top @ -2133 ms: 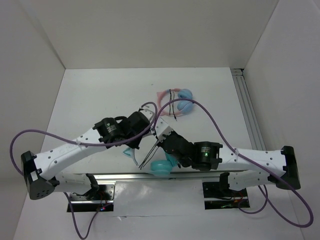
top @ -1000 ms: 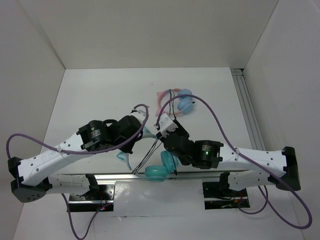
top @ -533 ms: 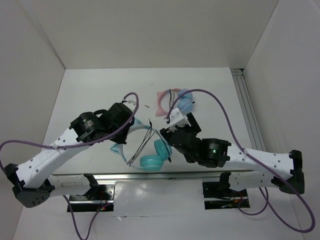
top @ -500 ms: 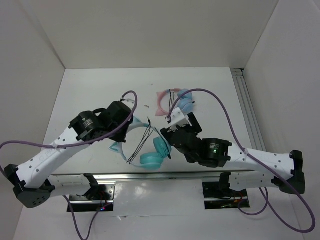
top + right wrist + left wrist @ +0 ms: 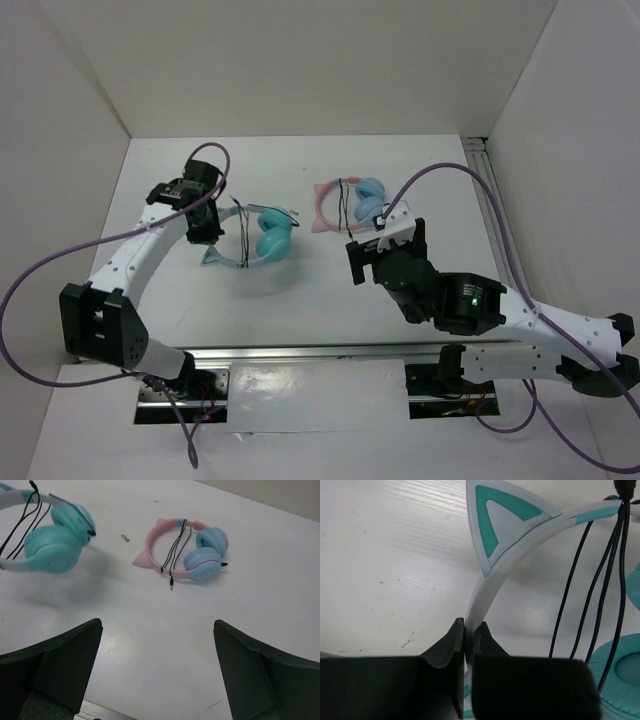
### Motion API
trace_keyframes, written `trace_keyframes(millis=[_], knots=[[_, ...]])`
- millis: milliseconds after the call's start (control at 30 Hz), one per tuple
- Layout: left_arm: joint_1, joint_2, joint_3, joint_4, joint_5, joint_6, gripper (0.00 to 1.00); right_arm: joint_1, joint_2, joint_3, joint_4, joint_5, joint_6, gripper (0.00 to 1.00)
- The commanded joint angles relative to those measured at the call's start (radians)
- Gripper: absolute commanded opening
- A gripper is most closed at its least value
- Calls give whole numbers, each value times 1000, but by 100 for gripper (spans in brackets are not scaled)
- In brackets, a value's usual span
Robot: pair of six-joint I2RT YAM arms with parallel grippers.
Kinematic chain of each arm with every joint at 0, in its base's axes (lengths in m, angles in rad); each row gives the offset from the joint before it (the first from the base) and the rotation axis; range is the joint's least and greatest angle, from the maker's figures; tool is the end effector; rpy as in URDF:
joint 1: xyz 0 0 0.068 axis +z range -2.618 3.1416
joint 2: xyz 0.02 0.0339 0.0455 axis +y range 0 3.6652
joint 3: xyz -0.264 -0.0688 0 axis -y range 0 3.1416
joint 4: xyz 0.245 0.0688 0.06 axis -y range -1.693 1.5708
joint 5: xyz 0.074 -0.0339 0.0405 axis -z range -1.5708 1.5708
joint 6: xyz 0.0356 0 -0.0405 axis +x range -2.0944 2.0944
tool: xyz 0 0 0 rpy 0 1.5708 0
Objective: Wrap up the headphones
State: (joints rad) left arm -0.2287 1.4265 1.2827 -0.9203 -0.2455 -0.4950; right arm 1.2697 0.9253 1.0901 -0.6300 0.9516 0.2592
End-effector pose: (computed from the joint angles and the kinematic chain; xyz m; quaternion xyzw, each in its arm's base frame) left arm 0.2803 -0.0564 0.3041 -0.1580 0.9482 0.0228 0.2746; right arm 0.0804 0.1610 0.3813 -0.1557 0.7784 0.0417 0.6067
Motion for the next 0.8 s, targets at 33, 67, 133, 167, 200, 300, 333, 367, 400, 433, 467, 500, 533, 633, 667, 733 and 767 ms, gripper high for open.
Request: trace_keyframes(millis=[33,67,133,167,200,300,333,367,400,433,467,500,533,633,667,733,767], knots=[[138,100,61,136,-40,-175,0,-4,14,-5,24,-91,32,99],[159,127,70,187,-40,-189,0,-4,23,-15,39,-109,23,99],[228,245,130,199,-40,-241,0,-4,23,-27,64,-152,23,99],[251,290,156,199,-40,-258,0,-4,23,-27,75,-161,23,99],[271,333,183,199,-40,-275,0,-4,23,-36,75,-172,23,99],[331,489,302,219,-49,-298,0,5,23,-36,85,-209,14,99],[342,527,337,228,-49,-298,0,5,14,-48,108,-223,5,99],[357,564,416,228,-61,-298,0,5,14,-48,108,-232,5,99],[358,603,450,228,-78,-298,0,5,14,-58,108,-232,5,99],[370,671,484,228,-93,-315,0,5,14,-58,118,-232,5,99],[387,699,515,219,-103,-315,0,14,14,-58,118,-232,5,99],[387,724,568,228,-103,-315,0,14,24,-68,128,-232,5,99],[400,770,596,238,-80,-304,1,14,24,-68,128,-232,5,99],[401,828,708,216,-66,-275,38,14,35,-125,185,-232,14,99],[401,862,733,206,-54,-275,46,14,35,-142,205,-232,14,99],[401,885,792,175,-29,-275,84,23,26,-167,237,-244,26,99],[401,885,802,175,-17,-275,99,23,26,-177,262,-260,26,99]])
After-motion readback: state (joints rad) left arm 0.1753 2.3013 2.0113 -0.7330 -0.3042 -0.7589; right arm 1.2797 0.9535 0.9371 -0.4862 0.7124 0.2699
